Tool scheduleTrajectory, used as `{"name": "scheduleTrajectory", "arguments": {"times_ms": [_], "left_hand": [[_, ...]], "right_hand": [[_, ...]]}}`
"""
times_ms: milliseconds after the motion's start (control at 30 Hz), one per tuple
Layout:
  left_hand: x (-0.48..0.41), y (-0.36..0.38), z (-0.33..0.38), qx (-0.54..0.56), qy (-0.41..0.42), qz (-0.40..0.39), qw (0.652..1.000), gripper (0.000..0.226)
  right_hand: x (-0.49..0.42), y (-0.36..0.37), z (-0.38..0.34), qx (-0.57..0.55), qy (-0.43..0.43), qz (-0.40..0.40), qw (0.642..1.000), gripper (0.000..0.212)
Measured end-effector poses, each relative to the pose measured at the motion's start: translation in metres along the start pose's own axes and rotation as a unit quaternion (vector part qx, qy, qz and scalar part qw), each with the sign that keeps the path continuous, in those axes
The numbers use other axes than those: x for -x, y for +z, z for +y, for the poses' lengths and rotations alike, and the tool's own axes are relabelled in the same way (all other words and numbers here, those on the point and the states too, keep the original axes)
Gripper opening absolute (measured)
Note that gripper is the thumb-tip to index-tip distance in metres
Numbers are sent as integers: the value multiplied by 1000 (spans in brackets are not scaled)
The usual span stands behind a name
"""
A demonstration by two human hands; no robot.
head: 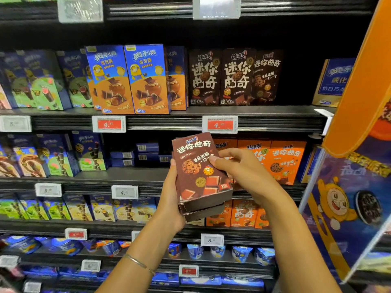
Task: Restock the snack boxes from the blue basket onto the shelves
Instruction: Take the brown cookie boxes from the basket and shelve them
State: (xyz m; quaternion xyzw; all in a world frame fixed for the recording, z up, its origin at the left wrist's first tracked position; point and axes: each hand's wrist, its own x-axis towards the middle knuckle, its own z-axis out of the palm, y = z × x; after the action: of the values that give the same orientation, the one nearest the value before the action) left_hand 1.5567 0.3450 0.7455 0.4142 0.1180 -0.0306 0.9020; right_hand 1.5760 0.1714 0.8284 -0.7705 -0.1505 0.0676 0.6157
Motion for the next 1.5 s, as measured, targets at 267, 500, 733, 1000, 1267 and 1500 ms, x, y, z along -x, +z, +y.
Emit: {"name": "scheduleTrajectory", "arguments": {"times_ms": [267, 500, 733, 1000, 1267, 1500], "left_hand": [[-1, 2, -2, 46, -23, -35, 998, 77], [-5, 1, -4, 1, -44, 10, 999, 72], [-4, 11, -2, -13, -45, 22, 999, 68], [-6, 17, -7, -21, -54, 38, 998, 66], [-8, 21, -10, -36, -58, 47, 997, 69], [-6, 22, -9, -36, -60, 48, 996, 70]], "right_hand": [[9, -25, -29, -42, -92, 9, 995, 23], [-10, -61, -63, -127, -210, 122, 962, 24], [-50, -103, -80, -165, -261, 281, 909, 35], [-87, -119, -59, -94, -233, 362, 898, 33], [-108, -127, -49, 32, -210, 448, 868, 29], [-128, -147, -51, 113, -136, 495, 851, 36]]}}
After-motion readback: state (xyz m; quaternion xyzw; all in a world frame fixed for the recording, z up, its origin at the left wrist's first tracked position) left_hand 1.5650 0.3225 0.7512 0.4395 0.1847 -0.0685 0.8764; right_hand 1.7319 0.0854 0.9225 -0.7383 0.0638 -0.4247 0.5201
